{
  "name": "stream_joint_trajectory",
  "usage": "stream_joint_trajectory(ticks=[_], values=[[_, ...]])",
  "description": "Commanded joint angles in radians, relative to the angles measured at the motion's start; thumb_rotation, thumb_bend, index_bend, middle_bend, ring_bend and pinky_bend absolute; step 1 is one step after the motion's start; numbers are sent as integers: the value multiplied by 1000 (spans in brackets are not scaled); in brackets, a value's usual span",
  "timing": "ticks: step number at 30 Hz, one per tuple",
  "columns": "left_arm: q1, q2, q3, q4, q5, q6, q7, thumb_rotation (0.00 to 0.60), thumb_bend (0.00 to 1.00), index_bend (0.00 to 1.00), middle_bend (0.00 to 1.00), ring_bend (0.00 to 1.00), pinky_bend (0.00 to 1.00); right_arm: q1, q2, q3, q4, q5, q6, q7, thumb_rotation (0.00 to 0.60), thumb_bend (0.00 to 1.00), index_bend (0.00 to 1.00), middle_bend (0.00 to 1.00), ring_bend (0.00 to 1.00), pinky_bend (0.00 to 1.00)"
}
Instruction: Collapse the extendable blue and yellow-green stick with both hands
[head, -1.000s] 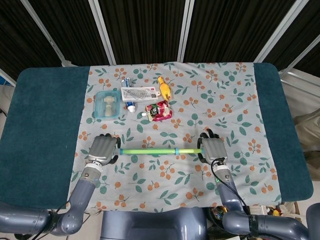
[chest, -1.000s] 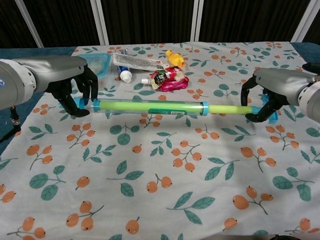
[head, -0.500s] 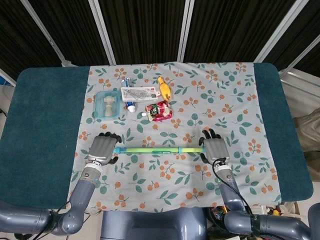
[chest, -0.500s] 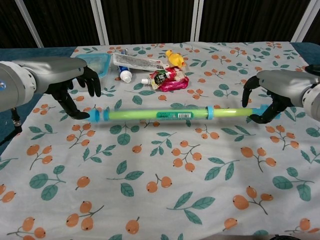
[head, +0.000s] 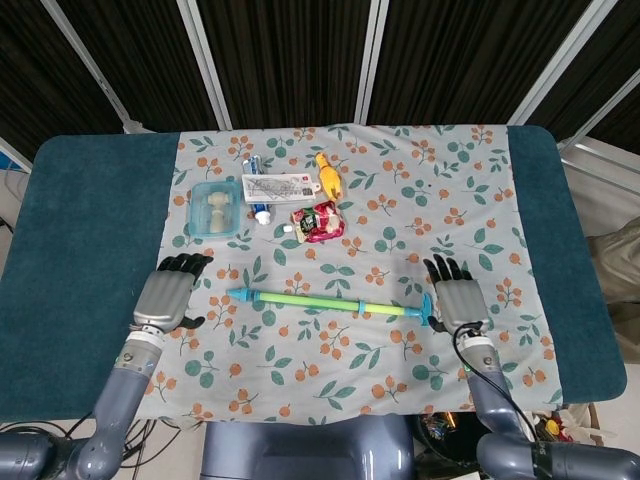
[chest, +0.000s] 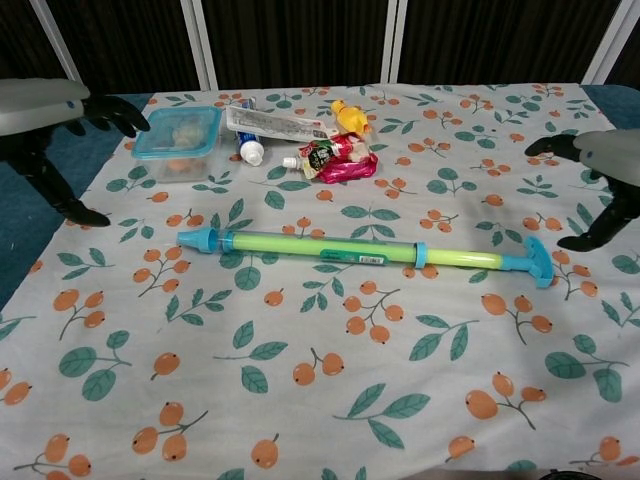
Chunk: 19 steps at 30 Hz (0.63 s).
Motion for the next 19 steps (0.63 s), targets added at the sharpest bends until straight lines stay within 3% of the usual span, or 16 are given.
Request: stream_joint_trajectory(ticks=[1, 5, 9, 14, 19], values=[[148, 129, 120, -15, 261, 55, -223, 600, 116, 126, 126, 92, 145, -112, 133, -83, -59, -177, 78, 146, 600, 135, 0, 0, 0, 175], [275, 192, 219, 85, 488, 165, -391, 600, 112, 11, 105, 91, 146, -212, 245, -153, -58, -319, 154, 280, 600, 126, 0, 0, 0, 173], [387, 218, 270, 196, 602, 281, -513, 600, 112, 0, 78, 68, 130, -311, 322, -210, -20, -415, 234, 401, 600, 120, 0, 0, 0, 169], [476, 219, 283, 300, 659, 359, -580, 600, 111, 0, 16, 4, 64, -395, 348, -245, 62, -491, 293, 501, 600, 106, 0, 0, 0, 162], [522, 202, 256, 364, 682, 397, -611, 600, 110, 0, 5, 0, 51, -431, 341, -240, 119, -568, 339, 536, 600, 103, 0, 0, 0, 161]])
